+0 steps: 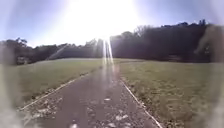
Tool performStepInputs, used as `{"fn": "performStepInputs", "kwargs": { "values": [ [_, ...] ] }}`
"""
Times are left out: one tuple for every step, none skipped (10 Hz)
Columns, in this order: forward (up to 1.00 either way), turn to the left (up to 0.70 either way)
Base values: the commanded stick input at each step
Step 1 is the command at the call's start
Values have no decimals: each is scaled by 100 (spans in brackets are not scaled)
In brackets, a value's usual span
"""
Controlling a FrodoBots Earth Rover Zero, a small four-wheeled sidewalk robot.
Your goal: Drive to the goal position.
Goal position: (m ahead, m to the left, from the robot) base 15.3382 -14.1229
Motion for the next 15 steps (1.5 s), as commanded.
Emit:
{"fn": "performStepInputs", "kwargs": {
  "values": [
    [100,0],
    [100,0],
    [100,2],
    [100,2],
    [100,0],
    [100,1],
    [100,2],
    [100,1],
    [100,0],
    [100,1],
    [100,2],
    [100,1],
    [100,2],
    [100,1],
    [100,1]
  ]
}}
